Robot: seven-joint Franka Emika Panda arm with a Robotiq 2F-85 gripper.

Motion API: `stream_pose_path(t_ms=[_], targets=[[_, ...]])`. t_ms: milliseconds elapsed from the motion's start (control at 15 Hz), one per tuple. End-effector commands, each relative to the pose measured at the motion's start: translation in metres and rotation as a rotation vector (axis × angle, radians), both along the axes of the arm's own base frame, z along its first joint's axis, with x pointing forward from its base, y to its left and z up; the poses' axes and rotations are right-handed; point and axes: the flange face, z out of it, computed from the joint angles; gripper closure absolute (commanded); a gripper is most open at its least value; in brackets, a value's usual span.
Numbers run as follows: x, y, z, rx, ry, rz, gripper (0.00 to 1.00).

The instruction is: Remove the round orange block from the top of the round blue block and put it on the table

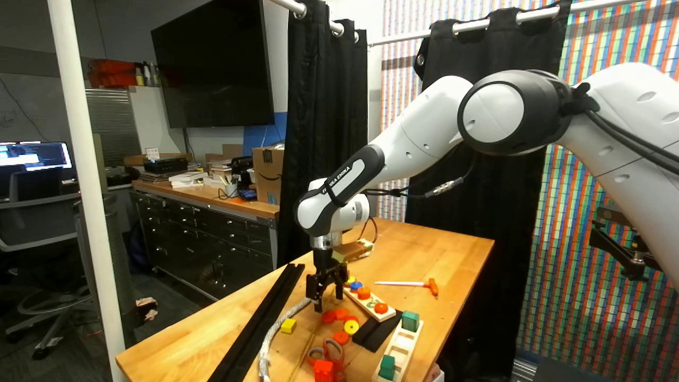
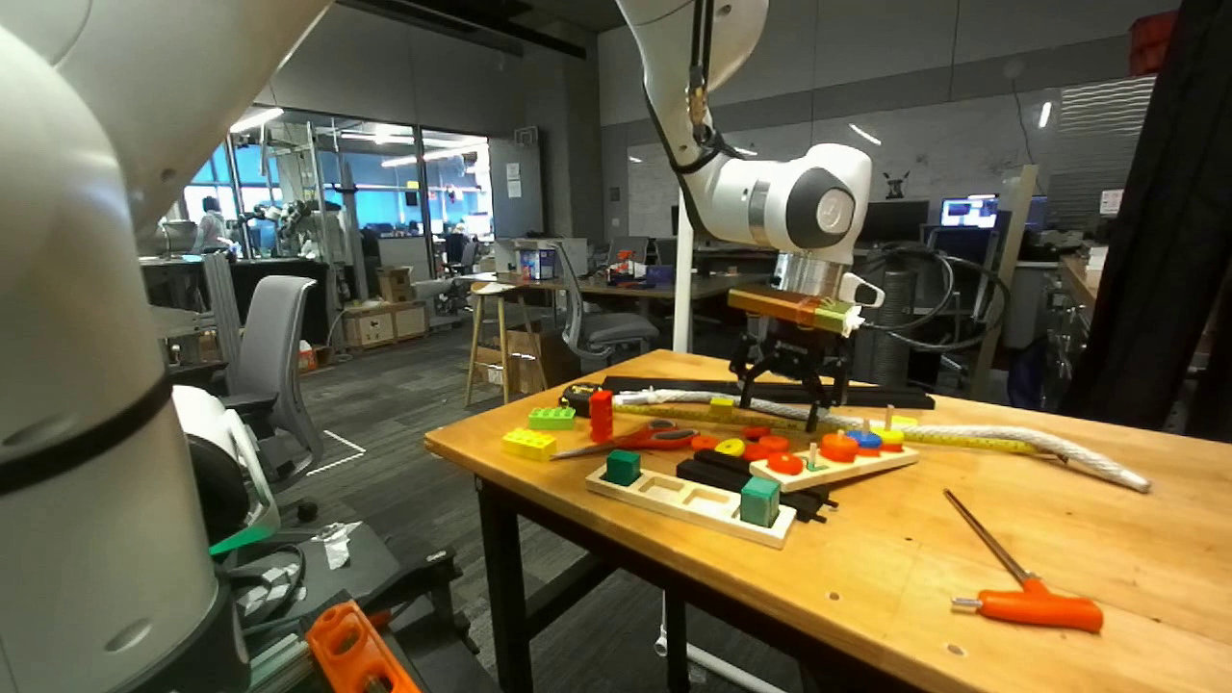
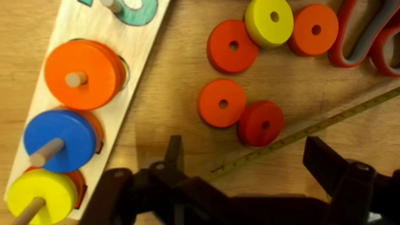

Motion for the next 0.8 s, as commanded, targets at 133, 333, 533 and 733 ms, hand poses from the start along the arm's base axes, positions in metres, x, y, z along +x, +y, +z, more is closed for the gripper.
stream_pose_path(t_ms=[133,333,533,733], targets=[[-0.025,-0.027,0.093,-0.093,-0.025,-0.16,0.0],[-0.048,-0.04,0.148,-0.162,-0.1,-0.297,0.0],[-0.084,-0.046,0.196,-0.213,-0.167,-0.438,0.0],[-0.131,-0.05,0.227,-0.245,-0.214,-0.59,0.0]])
